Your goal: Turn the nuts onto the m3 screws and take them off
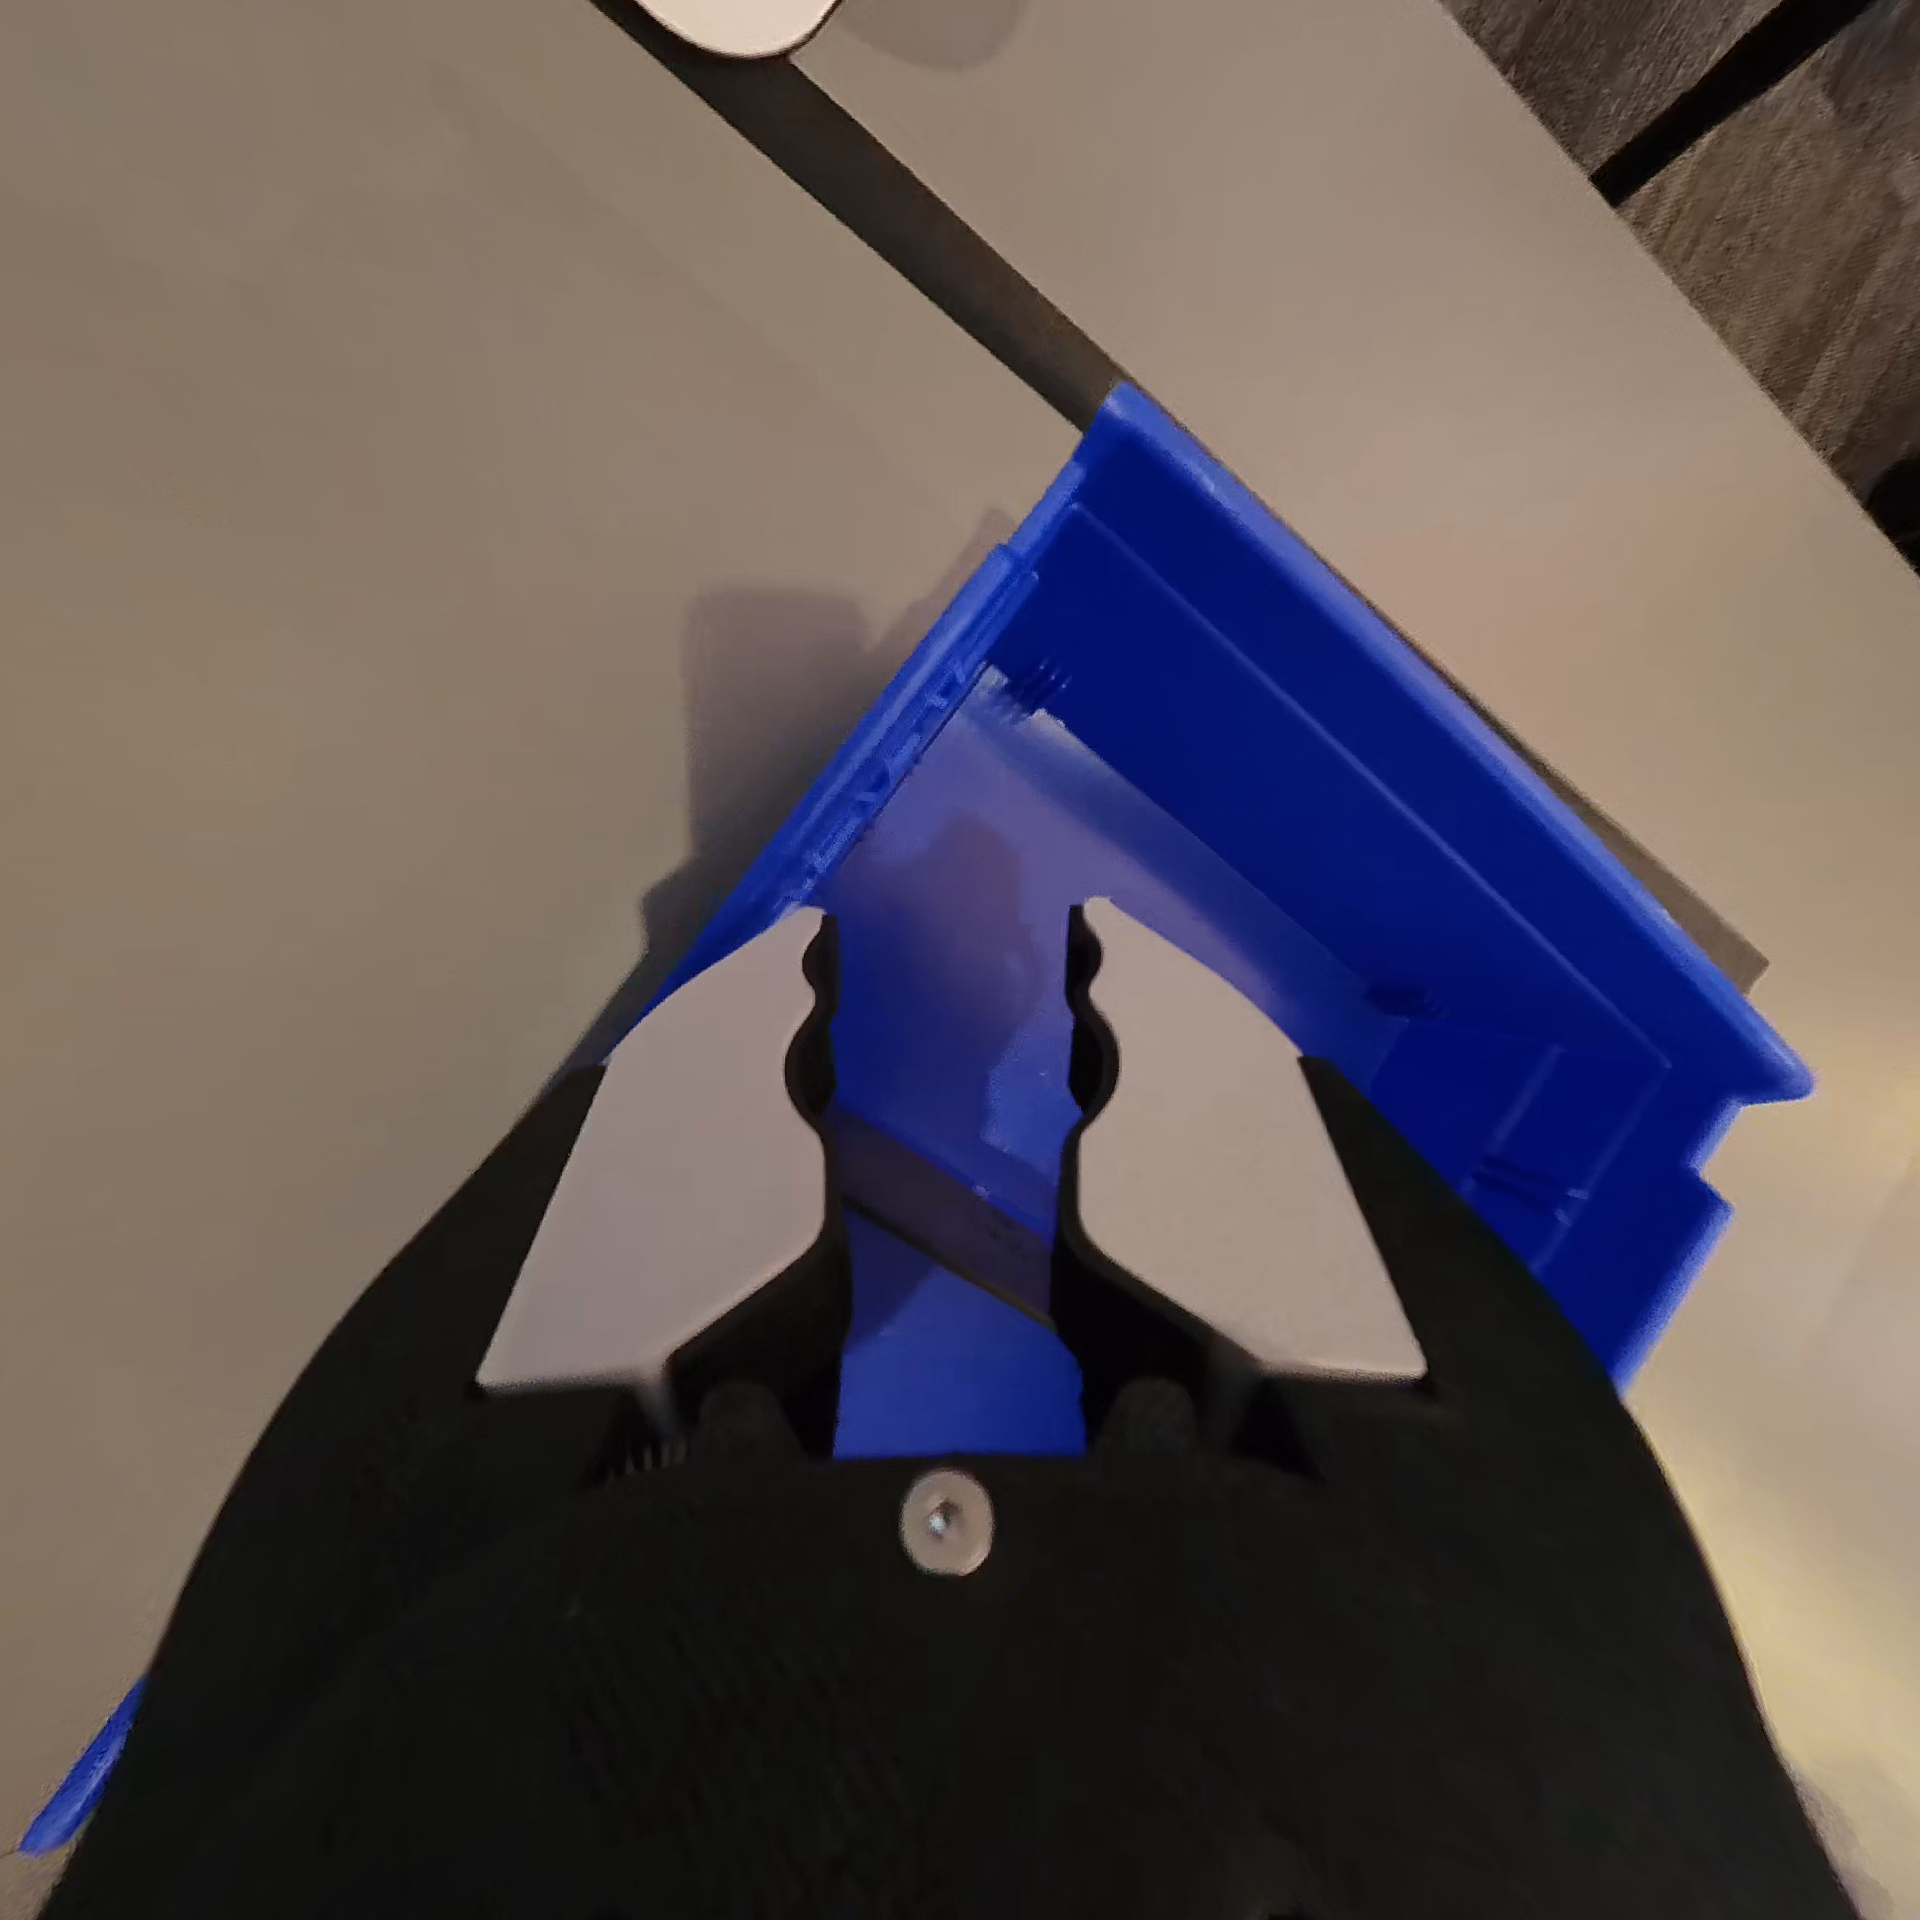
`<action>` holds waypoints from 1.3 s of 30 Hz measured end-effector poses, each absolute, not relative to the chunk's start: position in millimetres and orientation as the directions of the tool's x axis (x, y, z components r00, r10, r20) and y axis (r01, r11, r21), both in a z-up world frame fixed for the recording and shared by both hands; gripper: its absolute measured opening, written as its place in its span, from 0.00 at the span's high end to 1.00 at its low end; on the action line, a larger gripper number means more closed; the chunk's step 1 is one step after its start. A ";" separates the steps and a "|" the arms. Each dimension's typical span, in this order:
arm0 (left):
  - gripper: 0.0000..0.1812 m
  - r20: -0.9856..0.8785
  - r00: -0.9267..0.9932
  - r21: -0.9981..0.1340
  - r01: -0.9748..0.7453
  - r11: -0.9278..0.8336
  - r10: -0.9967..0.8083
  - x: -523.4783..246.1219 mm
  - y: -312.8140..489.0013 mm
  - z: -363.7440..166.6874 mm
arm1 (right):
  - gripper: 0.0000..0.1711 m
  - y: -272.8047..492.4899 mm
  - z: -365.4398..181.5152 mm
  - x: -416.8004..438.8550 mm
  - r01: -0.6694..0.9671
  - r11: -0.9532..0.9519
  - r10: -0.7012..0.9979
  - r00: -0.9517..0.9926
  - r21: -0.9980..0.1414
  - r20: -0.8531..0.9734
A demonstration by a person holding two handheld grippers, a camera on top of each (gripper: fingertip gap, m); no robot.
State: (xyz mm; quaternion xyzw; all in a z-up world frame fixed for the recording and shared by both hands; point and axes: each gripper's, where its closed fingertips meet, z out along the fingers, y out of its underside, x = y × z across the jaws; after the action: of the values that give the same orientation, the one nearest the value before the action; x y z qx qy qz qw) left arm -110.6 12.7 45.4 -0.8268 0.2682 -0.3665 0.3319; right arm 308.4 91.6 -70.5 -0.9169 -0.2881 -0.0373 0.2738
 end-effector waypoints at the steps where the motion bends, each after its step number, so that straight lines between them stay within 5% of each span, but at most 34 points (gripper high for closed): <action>1: 0.99 0.424 0.547 -0.774 -0.194 -0.602 -0.722 -102.5 7.5 55.5 | 0.75 92.4 -66.4 306.1 0.561 -0.669 0.510 0.824 -0.488 0.248; 12: 0.99 0.275 0.220 -0.944 -0.121 -0.306 -0.936 -19.0 -34.8 110.7 | 0.78 79.7 39.8 238.6 0.600 -0.273 0.489 0.759 -0.752 0.429; 17: 0.99 0.225 0.104 -0.967 -0.096 -0.235 -0.969 22.6 -57.5 113.8 | 0.78 16.6 87.2 139.2 0.345 -0.015 0.795 0.573 -0.939 0.197; 25: 0.99 0.196 0.037 -0.973 -0.113 -0.199 -0.980 60.6 -77.0 101.8 | 0.78 -60.0 114.0 70.9 0.049 -0.081 0.983 0.171 -0.996 -0.071; 39: 0.99 0.173 0.035 -0.972 -0.156 -0.176 -0.984 70.9 -82.7 93.2 | 0.92 -72.3 117.4 63.3 -0.023 -0.164 0.984 0.066 -0.986 -0.165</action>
State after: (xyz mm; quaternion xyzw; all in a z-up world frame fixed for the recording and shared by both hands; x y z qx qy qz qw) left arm 70.9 -82.7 93.2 -0.5853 0.4870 -0.4954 0.4181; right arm 63.3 -72.3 117.4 -0.5518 -0.4356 0.5266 0.4779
